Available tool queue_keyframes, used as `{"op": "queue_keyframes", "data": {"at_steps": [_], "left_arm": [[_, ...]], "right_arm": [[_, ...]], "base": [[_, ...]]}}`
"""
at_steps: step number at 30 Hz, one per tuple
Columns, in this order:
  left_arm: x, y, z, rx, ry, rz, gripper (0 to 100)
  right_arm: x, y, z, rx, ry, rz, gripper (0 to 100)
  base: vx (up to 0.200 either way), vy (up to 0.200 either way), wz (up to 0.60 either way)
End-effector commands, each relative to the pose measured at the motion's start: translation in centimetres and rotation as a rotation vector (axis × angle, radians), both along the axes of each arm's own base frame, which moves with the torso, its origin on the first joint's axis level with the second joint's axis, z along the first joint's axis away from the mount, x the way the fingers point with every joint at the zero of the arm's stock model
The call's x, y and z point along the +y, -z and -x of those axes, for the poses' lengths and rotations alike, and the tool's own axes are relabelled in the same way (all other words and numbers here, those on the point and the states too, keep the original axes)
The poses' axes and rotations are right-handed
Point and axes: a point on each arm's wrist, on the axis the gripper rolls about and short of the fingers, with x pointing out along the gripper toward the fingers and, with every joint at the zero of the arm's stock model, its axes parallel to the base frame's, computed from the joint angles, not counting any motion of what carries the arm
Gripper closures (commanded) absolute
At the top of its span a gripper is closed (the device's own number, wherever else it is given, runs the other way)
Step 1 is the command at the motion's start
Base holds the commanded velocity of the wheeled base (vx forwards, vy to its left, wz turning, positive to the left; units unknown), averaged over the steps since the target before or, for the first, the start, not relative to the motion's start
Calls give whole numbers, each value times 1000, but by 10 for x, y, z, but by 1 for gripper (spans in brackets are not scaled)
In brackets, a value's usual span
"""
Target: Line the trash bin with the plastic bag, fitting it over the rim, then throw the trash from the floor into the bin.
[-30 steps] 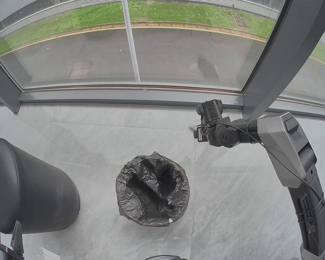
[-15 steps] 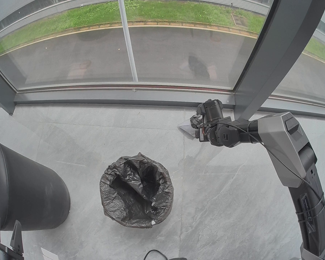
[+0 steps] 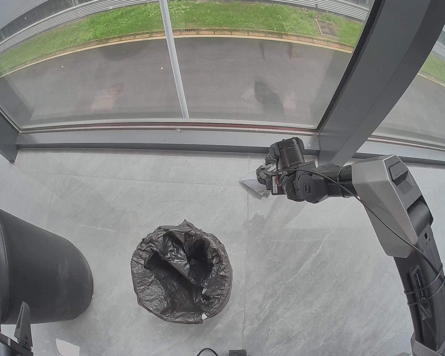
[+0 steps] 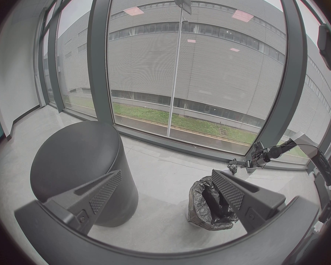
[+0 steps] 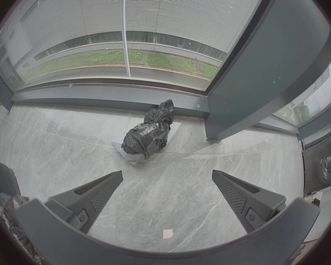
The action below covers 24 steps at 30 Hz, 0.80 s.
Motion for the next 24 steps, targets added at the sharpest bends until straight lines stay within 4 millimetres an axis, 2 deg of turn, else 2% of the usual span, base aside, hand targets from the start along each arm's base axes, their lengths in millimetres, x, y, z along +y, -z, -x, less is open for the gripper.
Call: {"op": "queue_keyframes", "data": {"at_steps": [1, 7, 11, 12, 13, 15, 16, 18, 20, 21, 24], "left_arm": [[0, 3, 0, -5, -1, 0, 0], [0, 3, 0, -7, -1, 2, 0], [0, 3, 0, -7, -1, 2, 0], [0, 3, 0, -7, -1, 3, 0], [0, 3, 0, -7, 1, 2, 0], [0, 3, 0, -7, -1, 2, 0], [0, 3, 0, -7, 1, 2, 0], [0, 3, 0, -7, -1, 3, 0], [0, 3, 0, -7, -1, 3, 0], [0, 3, 0, -7, -1, 3, 0], [0, 3, 0, -7, -1, 3, 0]], "right_arm": [[1, 1, 0, 2, -4, 0, 0], [2, 7, 0, 12, -8, 7, 0], [6, 24, 0, 41, -12, 14, 0], [7, 37, -1, 62, -14, 24, 0], [7, 40, -1, 68, -15, 26, 0], [11, 71, 0, 132, -35, 59, 0], [11, 73, 0, 135, -37, 61, 0], [10, 121, 4, 246, -66, 143, 0], [8, 145, 8, 310, -80, 187, 0], [5, 169, 15, 388, -91, 229, 0], [-1, 210, 28, 531, -125, 300, 0]], "base": [[200, 0, 0], [167, 0, 0], [0, 0, 0], [0, 0, 0], [0, 0, 0], [0, 0, 0], [0, 0, 0], [0, 0, 0], [0, 0, 0], [0, 0, 0], [0, 0, 0]]}}
